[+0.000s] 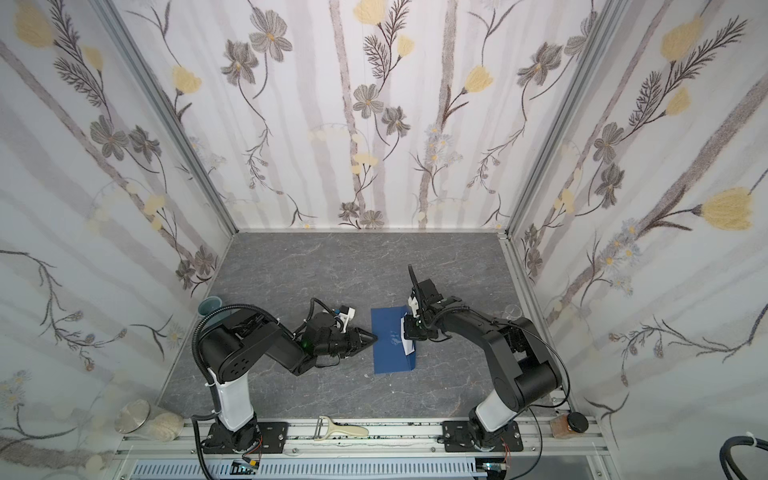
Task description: Place the letter into the envelope and seal it
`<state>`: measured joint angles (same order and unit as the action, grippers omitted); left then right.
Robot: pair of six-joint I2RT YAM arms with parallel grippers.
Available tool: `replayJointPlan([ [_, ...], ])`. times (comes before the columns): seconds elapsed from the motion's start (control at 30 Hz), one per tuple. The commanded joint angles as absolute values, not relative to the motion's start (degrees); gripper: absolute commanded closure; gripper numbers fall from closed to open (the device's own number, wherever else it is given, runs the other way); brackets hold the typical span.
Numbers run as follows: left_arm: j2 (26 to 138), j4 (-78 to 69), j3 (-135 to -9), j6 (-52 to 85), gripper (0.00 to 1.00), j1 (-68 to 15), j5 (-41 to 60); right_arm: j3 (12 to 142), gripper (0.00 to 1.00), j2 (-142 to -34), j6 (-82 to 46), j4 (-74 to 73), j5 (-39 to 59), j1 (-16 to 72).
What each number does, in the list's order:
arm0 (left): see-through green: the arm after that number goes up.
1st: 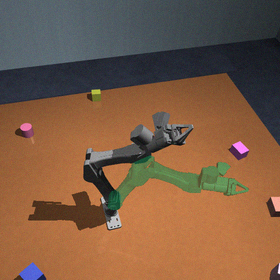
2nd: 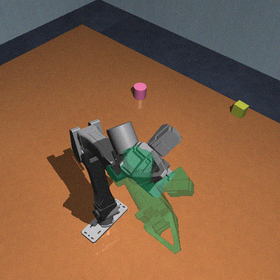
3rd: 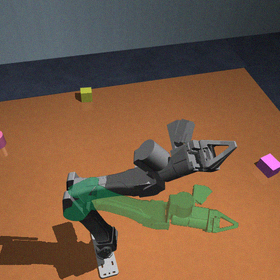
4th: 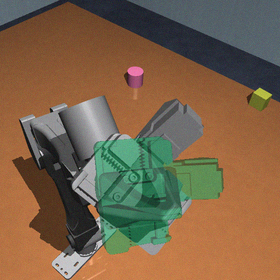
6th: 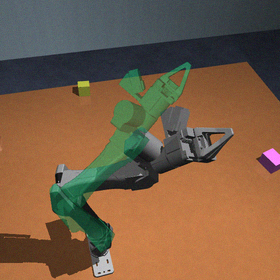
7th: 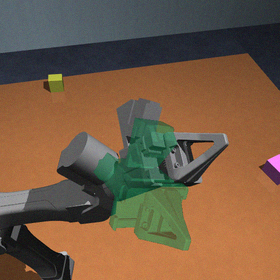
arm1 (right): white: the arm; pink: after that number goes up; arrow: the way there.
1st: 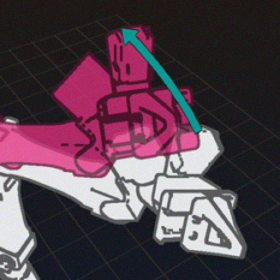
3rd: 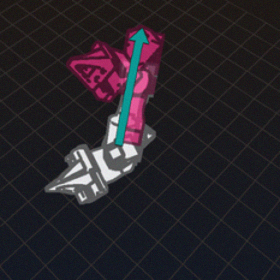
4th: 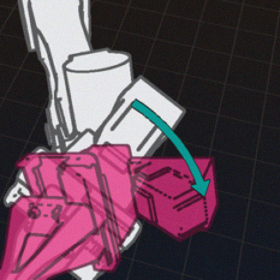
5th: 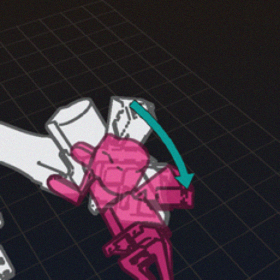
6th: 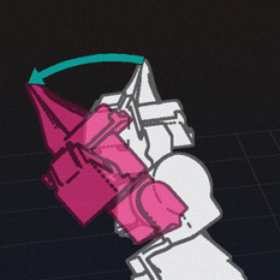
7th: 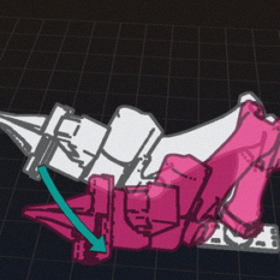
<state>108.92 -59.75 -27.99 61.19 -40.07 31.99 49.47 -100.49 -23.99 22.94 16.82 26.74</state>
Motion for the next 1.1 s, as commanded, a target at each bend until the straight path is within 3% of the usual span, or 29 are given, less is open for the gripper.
replayJointPlan([
  [0.0, 109.34, -61.43, -28.39, 61.77, 0.58, -40.17, 32.68, 49.93, 1.00, -101.24, -24.60, 20.00, 17.54, 27.26],
  [0.73, 109.95, -62.49, -29.05, 62.84, 0.59, -40.70, 32.61, 50.12, 1.00, -103.07, -25.04, 19.25, 13.96, 29.81],
  [0.77, 109.82, -62.49, -28.99, 62.84, 0.59, -40.72, 32.61, 50.14, 0.98, -102.78, -25.05, 19.60, 13.35, 29.85],
  [0.87, 109.48, -62.59, -28.58, 62.84, 0.59, -40.70, 32.35, 50.57, 0.75, -101.84, -24.68, 21.01, 11.73, 29.87],
  [0.93, 109.26, -62.58, -28.46, 62.84, 0.59, -40.72, 32.13, 51.12, 0.69, -101.31, -24.43, 21.98, 10.79, 29.84],
  [1.07, 108.90, -62.59, -28.25, 62.84, 0.59, -40.73, 31.99, 52.19, 0.64, -100.73, -24.01, 23.91, 8.50, 29.93],
])
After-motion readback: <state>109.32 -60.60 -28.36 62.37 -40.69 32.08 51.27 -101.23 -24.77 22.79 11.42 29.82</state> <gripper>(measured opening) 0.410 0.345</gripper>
